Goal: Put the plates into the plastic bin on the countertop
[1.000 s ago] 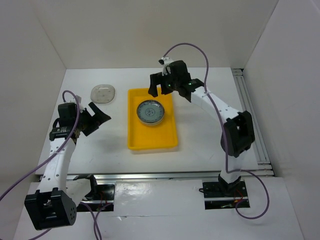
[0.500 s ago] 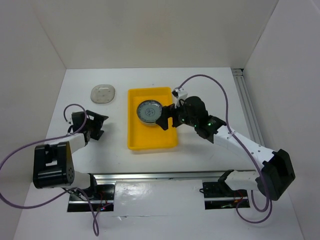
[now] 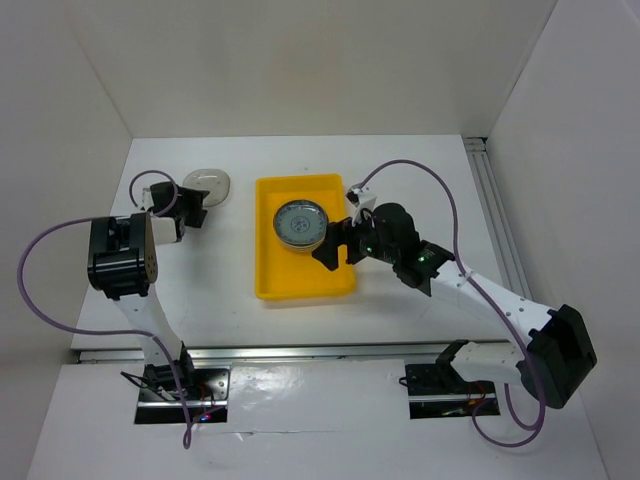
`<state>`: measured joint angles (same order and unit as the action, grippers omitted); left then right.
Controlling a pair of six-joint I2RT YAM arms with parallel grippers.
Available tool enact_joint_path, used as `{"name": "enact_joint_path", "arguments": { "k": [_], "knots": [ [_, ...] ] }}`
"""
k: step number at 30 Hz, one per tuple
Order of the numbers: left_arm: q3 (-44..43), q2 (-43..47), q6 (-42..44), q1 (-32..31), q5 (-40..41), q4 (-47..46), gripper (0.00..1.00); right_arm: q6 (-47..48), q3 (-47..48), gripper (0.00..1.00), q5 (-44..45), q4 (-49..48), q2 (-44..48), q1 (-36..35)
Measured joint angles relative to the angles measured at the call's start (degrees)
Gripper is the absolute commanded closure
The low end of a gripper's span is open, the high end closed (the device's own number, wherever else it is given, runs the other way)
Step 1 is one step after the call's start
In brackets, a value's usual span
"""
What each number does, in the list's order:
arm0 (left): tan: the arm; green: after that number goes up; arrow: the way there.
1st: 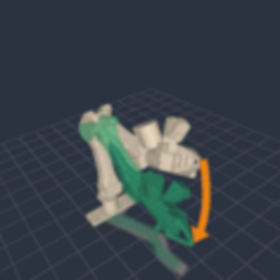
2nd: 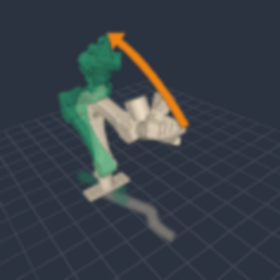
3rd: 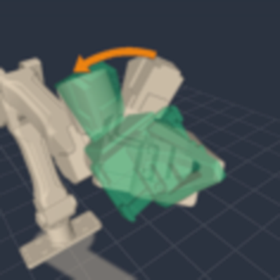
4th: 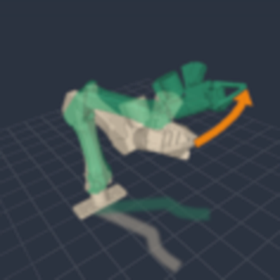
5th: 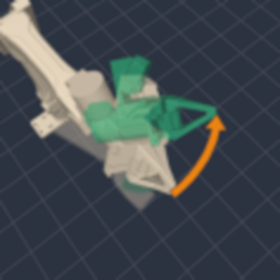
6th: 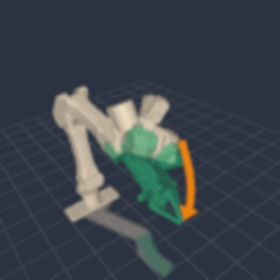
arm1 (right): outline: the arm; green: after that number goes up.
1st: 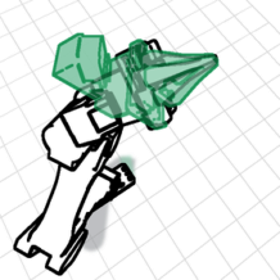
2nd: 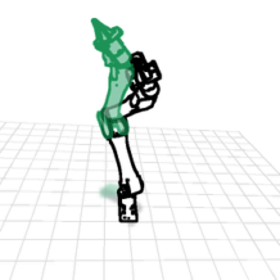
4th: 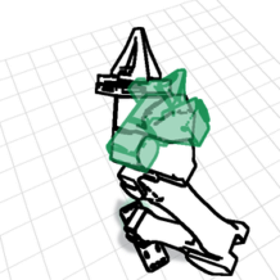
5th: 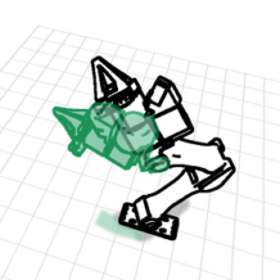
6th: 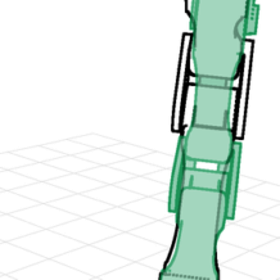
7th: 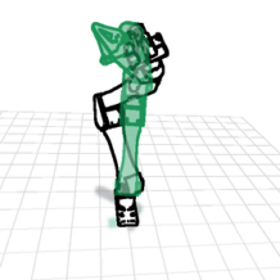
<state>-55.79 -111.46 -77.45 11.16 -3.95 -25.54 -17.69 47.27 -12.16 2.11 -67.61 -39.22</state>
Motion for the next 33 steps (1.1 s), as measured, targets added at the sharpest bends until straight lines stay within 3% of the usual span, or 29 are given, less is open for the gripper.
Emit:
{"name": "enact_joint_path", "arguments": {
  "k": [2, 3, 5, 10, 12, 18, 23, 29, 33],
  "knots": [
    [-1.2, -0.5, -0.5, 0.0, 0.8, 2.0, 0.52, -0.1, -0.2, 0.0, -0.6, 0.0, -0.1, 0.0],
    [-1.7, -1.0, -0.9, 0.0, 1.5, 3.4, 0.63, -0.1, -0.2, 0.0, -0.8, 0.0, -0.2, 0.0],
    [-2.4, -1.7, -1.3, 0.0, 2.0, 4.9, 0.65, -0.1, -0.2, 0.0, -1.1, -0.1, -0.2, 0.0],
    [-4.9, -3.0, -2.4, 0.0, 2.7, 8.2, 0.85, -0.1, -0.2, 0.0, -1.6, -0.1, -0.1, 0.0],
    [-5.7, -3.2, -2.6, 0.0, 2.7, 9.1, 1.0, 0.0, -0.2, 0.0, -1.6, -0.1, 0.0, 0.0],
    [-6.6, -2.6, -2.0, 0.0, 2.0, 11.2, 1.0, 0.2, -0.2, 0.0, -0.5, 0.5, 1.2, 0.0],
    [-3.3, 7.5, 2.8, -0.5, 0.5, 18.9, 1.0, 0.1, -0.4, 0.0, 2.8, 1.6, 4.6, 0.0],
    [-6.2, 23.7, 13.6, -9.4, -0.6, 25.1, 1.0, -1.0, -0.5, 0.0, 6.9, 3.8, 8.4, 0.0],
    [-5.9, 26.2, 18.9, -15.1, -6.8, 26.1, 1.0, -2.5, -0.5, 0.0, 7.8, 5.6, 9.0, 0.0]
  ]
}}
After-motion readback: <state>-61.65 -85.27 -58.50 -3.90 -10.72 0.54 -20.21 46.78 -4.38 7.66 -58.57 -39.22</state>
